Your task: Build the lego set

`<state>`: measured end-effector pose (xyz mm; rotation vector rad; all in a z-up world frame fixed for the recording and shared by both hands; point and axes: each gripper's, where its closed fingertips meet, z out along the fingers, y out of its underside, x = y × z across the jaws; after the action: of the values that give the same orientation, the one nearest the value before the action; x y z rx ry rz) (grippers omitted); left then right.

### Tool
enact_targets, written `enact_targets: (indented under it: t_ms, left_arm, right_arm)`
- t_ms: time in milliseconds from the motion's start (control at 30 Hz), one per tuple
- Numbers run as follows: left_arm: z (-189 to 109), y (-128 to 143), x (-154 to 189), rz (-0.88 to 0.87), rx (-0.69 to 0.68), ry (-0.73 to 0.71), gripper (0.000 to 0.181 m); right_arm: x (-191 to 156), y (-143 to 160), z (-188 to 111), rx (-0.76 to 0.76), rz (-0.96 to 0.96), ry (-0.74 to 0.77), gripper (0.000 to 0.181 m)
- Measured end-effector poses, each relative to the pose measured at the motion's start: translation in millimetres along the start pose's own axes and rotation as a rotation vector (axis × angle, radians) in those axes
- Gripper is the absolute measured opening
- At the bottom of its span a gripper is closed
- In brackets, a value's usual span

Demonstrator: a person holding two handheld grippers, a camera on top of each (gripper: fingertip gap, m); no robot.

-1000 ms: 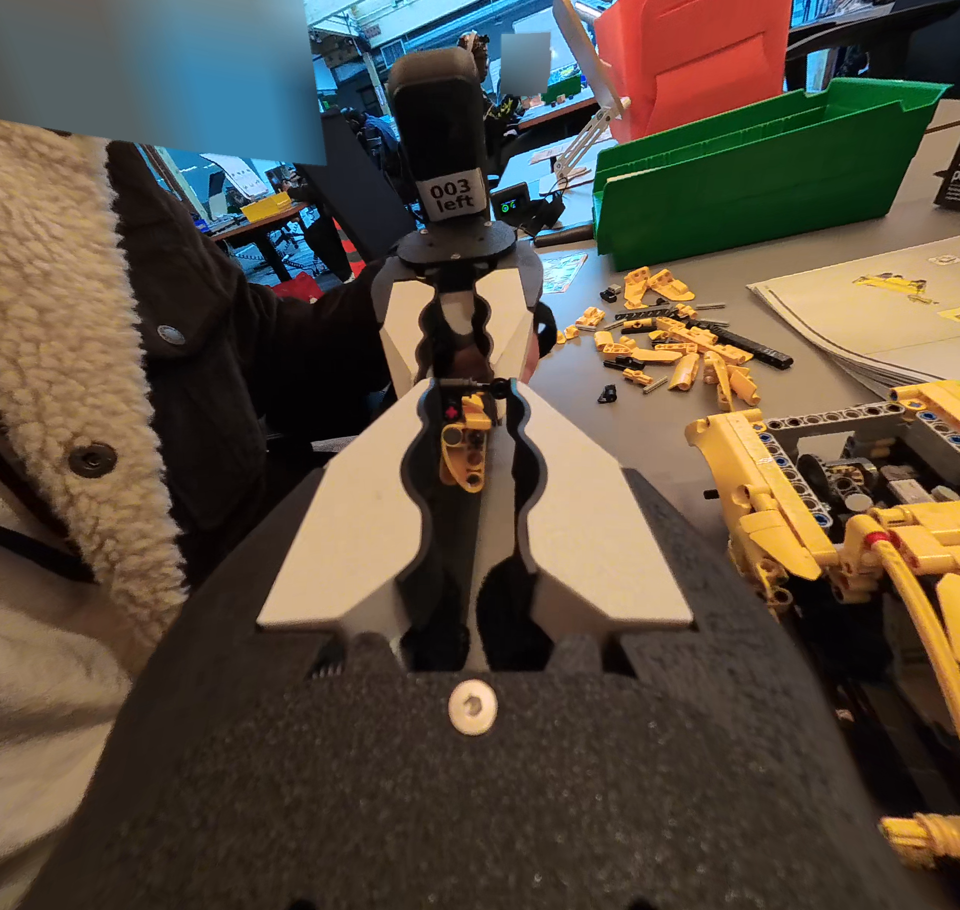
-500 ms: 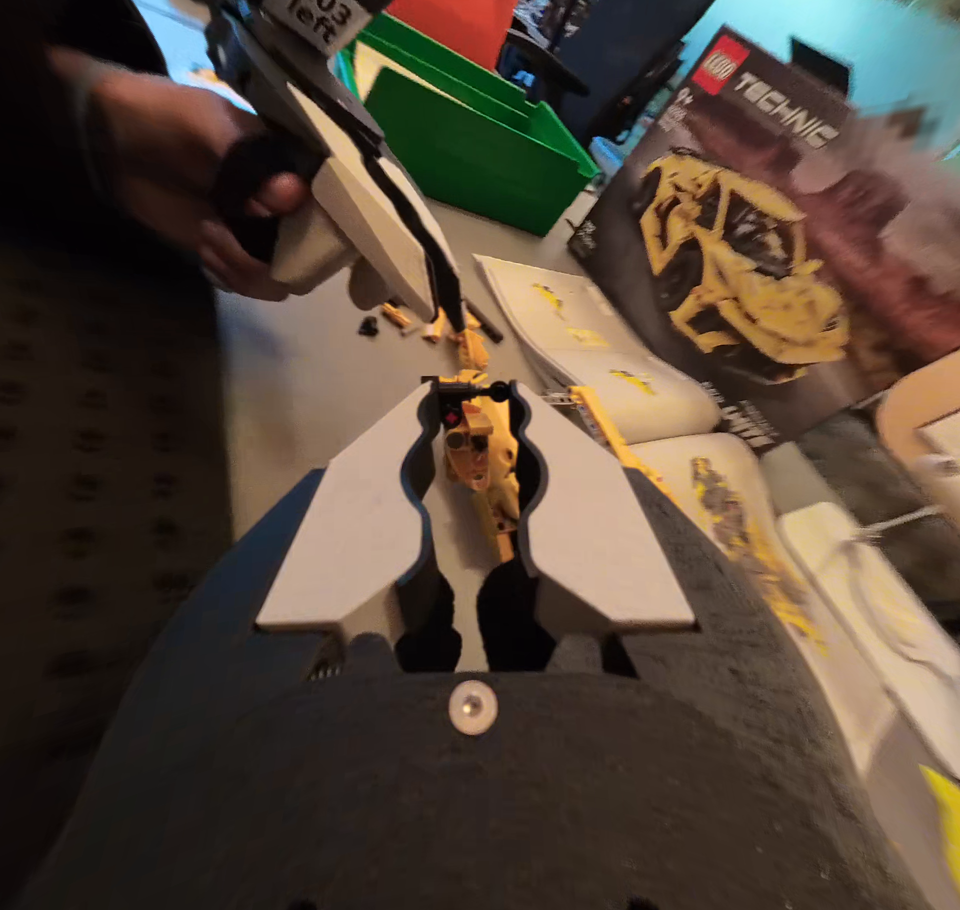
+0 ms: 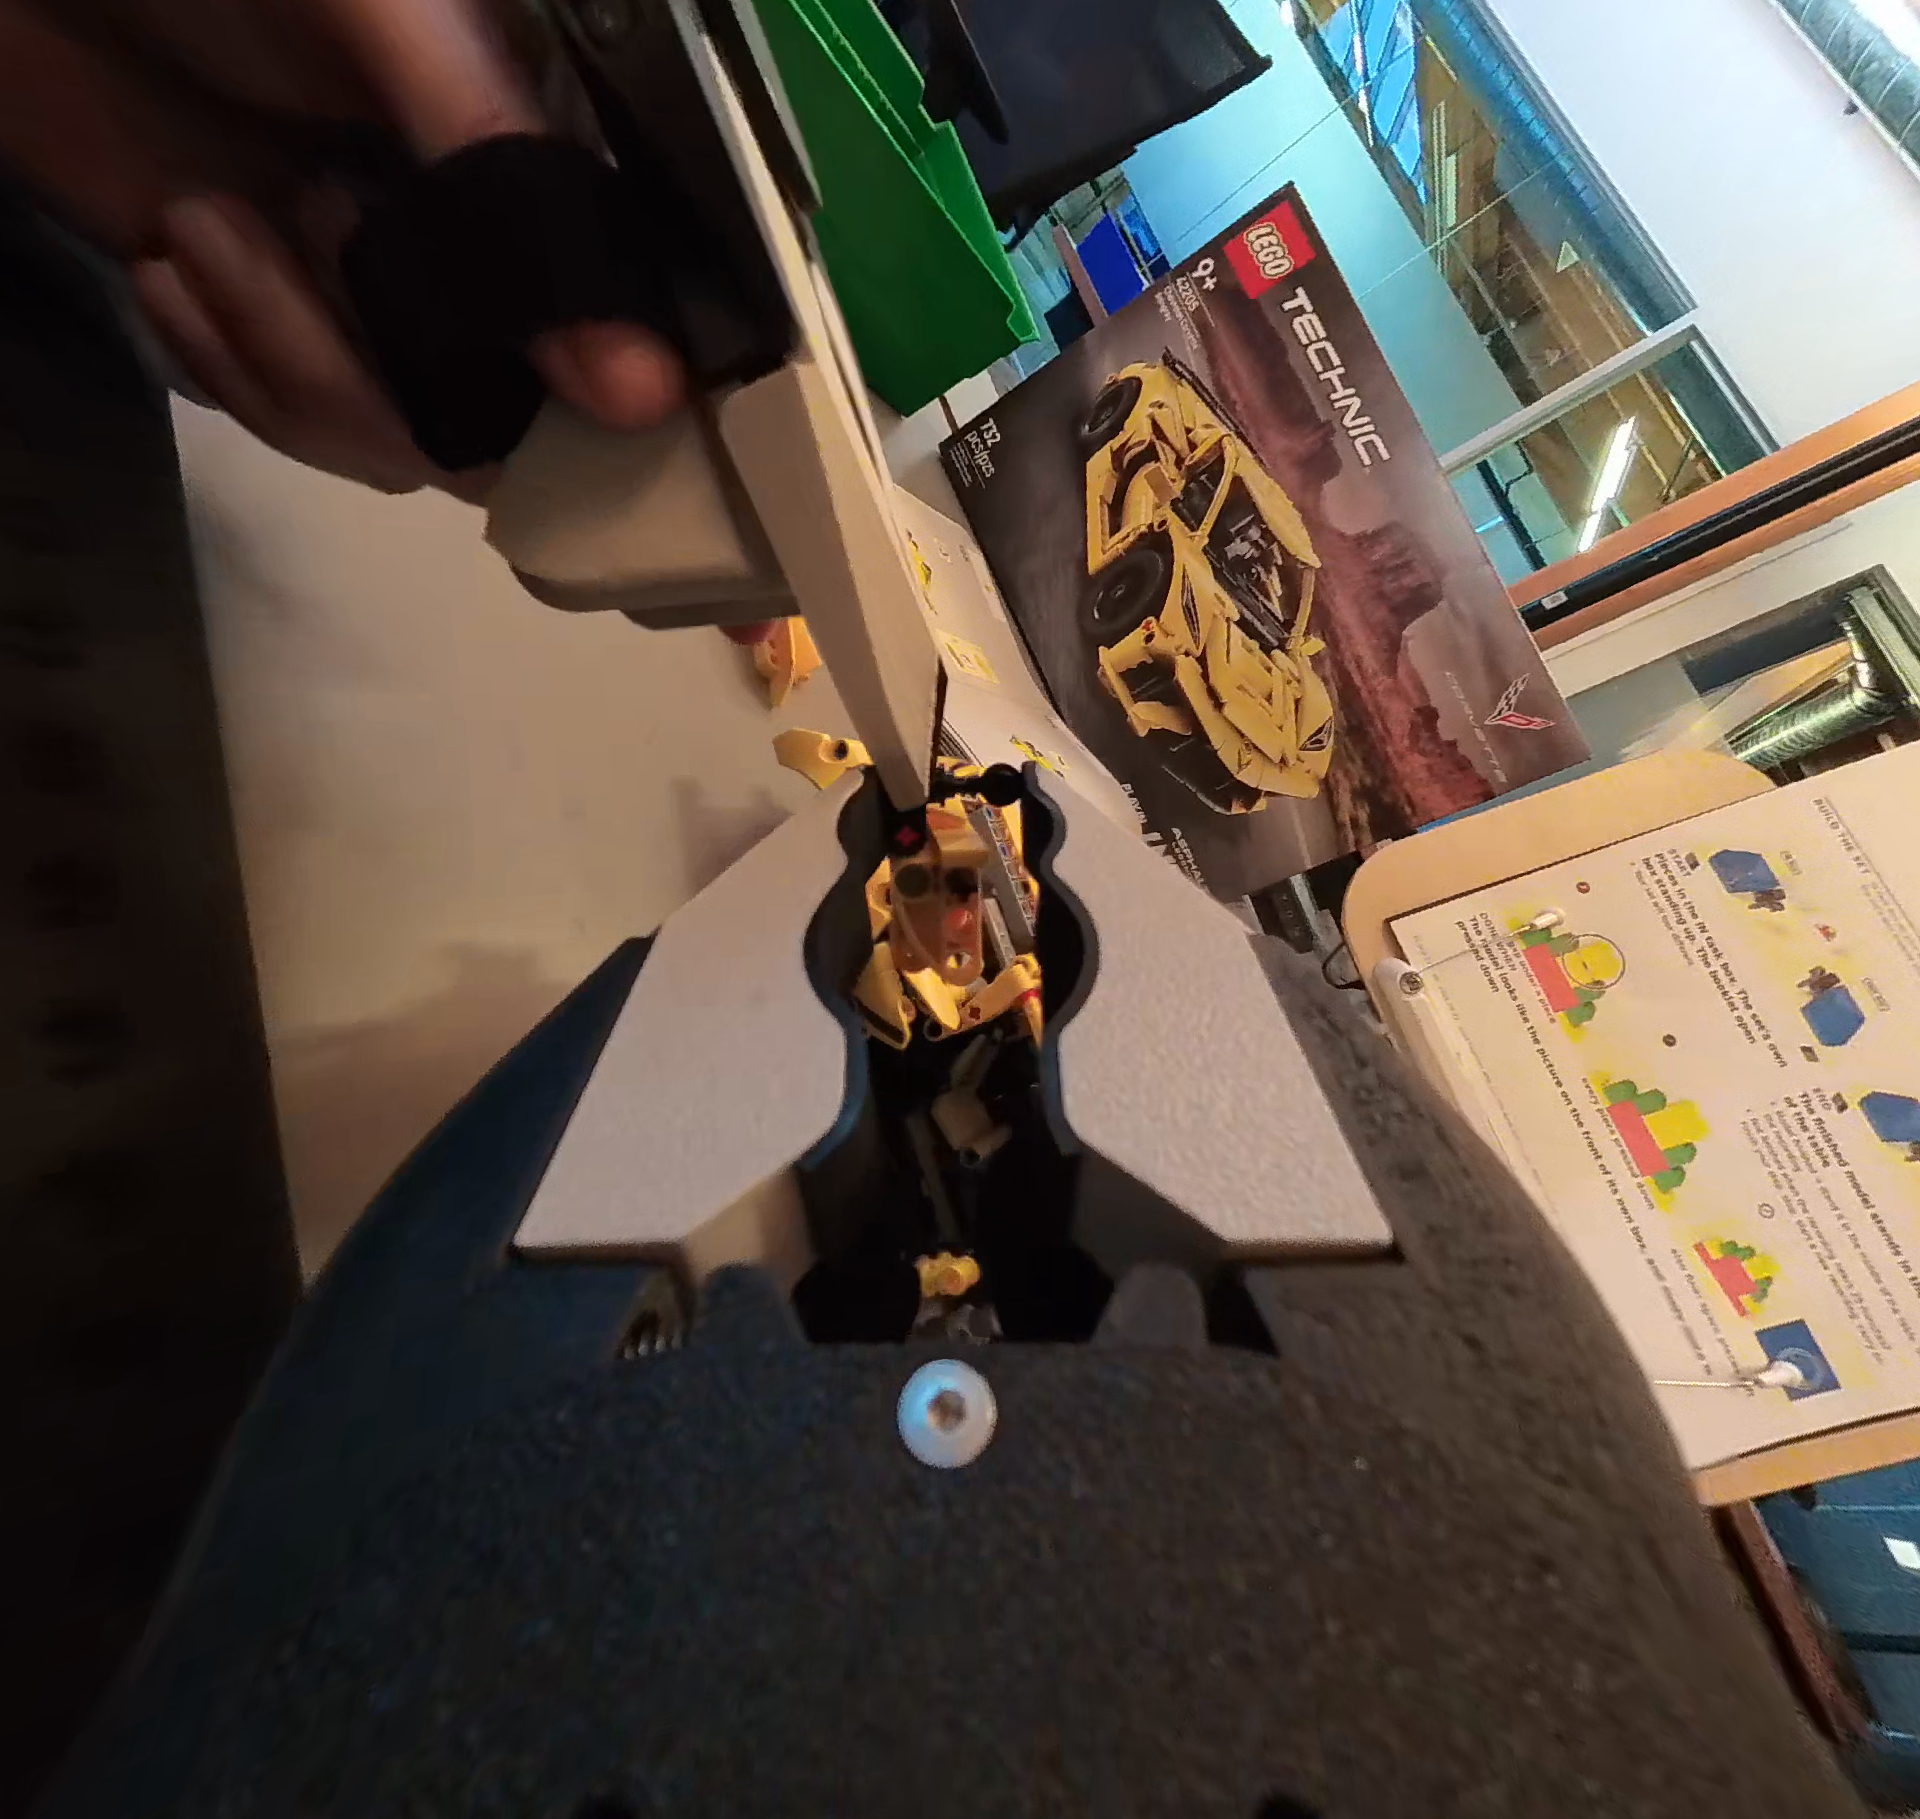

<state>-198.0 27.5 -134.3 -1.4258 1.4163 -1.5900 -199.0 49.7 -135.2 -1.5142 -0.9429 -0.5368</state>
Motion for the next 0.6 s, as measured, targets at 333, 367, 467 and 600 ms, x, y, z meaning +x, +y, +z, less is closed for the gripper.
enact_targets:
  t_ms: [333, 367, 467, 600]
  left_arm:
    - [-11, 14, 4, 0.229, -0.086, 0.000, 0.007]
    - [-10, 16, 8, 0.275, -0.096, 0.008, 0.007]
    - [-5, 30, 19, 0.384, -0.155, 0.034, 0.007]
    - [-2, 34, 27, 0.405, -0.167, 0.070, 0.007]
  right_arm:
    - [6, -12, -30, 0.277, 0.784, -0.544, 0.025]
    - [4, -13, -33, 0.283, 0.859, -0.645, 0.026]
    - [-8, -9, -36, 0.236, 0.854, -0.770, 0.023]
    - [-22, -6, -39, 0.201, 0.781, -0.813, 0.011]
